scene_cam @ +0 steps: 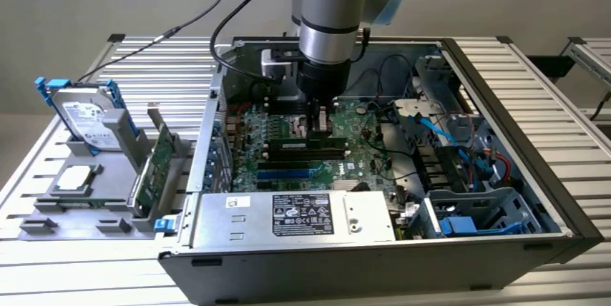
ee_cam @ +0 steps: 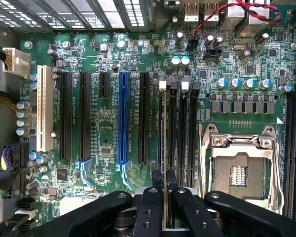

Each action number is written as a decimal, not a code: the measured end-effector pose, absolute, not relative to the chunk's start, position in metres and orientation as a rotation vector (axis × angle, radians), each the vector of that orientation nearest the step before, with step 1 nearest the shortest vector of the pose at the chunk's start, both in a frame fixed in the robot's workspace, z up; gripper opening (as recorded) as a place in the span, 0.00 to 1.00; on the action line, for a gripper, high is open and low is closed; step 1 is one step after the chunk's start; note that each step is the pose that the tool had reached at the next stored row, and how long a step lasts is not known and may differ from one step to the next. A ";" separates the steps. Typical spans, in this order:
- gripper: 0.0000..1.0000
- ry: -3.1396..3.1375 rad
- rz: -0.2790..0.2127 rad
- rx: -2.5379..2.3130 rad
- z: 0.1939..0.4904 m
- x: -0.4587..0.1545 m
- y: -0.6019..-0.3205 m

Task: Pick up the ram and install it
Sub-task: 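Insert the ram into the slot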

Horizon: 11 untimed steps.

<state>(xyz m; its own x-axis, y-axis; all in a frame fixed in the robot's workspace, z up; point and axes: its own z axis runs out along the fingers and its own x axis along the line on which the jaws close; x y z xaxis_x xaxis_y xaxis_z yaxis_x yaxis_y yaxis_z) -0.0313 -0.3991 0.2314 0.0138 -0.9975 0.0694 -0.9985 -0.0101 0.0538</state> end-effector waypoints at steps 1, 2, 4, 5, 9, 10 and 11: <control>0.14 -2.147 0.018 2.173 0.231 -0.032 -0.399; 0.14 -2.147 0.017 2.173 0.231 -0.032 -0.399; 0.14 -2.150 0.011 2.177 0.231 -0.033 -0.399; 0.14 -2.153 0.005 2.180 0.231 -0.033 -0.400; 0.14 -2.164 -0.016 2.191 0.231 -0.034 -0.402; 0.14 -2.165 -0.017 2.191 0.231 -0.034 -0.403; 0.14 -2.167 -0.017 2.189 0.231 -0.034 -0.404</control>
